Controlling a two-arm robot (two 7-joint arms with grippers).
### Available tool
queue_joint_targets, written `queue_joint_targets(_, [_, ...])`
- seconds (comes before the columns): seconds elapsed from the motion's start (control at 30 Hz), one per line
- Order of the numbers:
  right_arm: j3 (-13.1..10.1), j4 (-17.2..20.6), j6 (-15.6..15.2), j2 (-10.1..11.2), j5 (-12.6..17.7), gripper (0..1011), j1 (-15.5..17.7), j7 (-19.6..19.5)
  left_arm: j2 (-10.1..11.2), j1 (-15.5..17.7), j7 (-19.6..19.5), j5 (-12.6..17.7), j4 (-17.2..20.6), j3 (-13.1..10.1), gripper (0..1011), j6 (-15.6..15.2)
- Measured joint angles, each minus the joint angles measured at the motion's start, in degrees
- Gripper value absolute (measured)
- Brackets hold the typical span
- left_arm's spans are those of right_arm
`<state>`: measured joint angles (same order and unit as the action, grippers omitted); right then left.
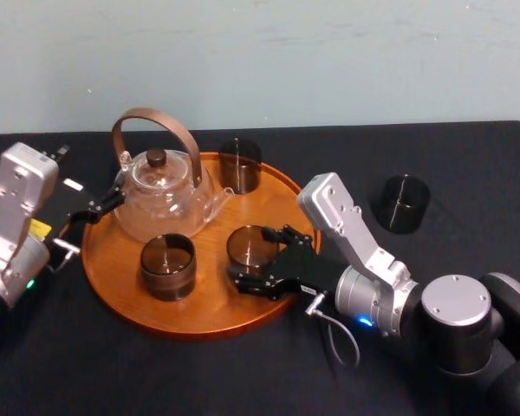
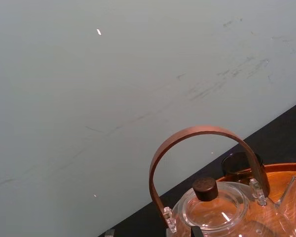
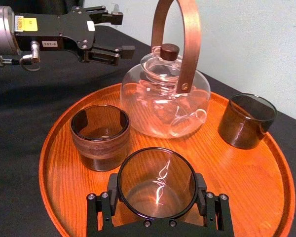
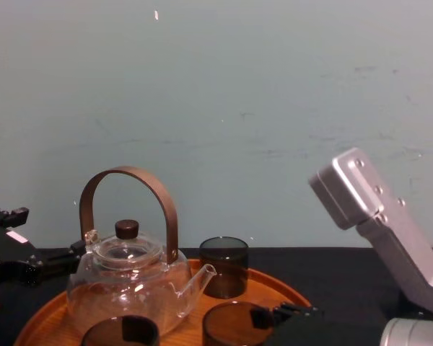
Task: Pick up the glass from the table and place it on the tray.
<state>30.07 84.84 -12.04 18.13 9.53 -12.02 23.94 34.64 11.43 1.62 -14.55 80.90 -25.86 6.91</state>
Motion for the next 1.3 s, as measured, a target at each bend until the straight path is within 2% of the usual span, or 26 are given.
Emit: queue_joint_targets(1.3, [1.94,-6.21,1.59,-2.78,-2.06,914,-2.02,0.63,0.0,0.0,0.0,0.0,0.0,0.0,1001,0.0])
